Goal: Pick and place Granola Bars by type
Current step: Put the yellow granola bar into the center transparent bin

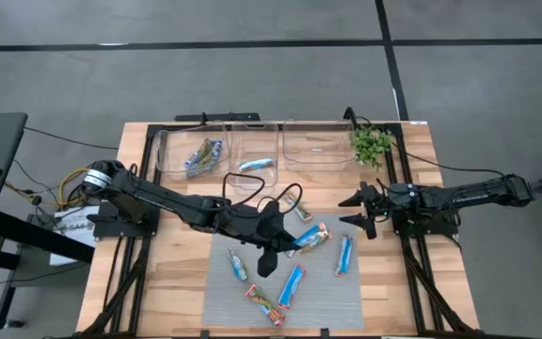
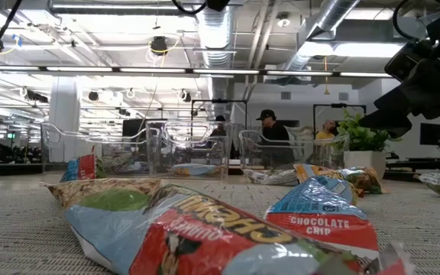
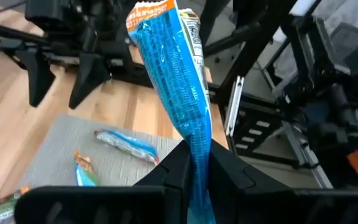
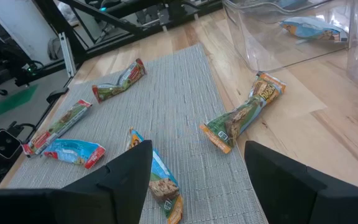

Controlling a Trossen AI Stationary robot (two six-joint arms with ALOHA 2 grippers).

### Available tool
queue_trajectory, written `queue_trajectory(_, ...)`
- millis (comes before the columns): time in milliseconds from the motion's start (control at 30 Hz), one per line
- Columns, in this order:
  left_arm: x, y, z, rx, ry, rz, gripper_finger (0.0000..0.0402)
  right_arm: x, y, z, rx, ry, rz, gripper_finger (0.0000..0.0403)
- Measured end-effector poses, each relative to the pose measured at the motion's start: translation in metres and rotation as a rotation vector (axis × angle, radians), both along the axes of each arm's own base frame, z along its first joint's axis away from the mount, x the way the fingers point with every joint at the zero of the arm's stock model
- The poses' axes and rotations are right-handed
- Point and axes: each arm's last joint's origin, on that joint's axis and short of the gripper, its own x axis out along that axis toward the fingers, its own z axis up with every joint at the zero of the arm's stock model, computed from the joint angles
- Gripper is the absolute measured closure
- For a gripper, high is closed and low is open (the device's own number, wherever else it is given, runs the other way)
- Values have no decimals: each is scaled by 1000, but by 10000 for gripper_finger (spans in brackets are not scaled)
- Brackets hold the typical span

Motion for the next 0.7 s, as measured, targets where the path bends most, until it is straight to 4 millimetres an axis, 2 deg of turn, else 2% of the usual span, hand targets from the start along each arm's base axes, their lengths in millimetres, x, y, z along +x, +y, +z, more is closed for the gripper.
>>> queue_trajectory(200,0,0,0,27,0,-61,367,0,0,0,0,0,0,154)
queue_trajectory(333,4,16,-1,59,0,-27,367,0,0,0,0,0,0,154)
queue_trajectory(500,11,60,-4,90,34,54,367,0,0,0,0,0,0,154)
queue_trajectory(700,11,134,-9,146,97,236,367,0,0,0,0,0,0,154)
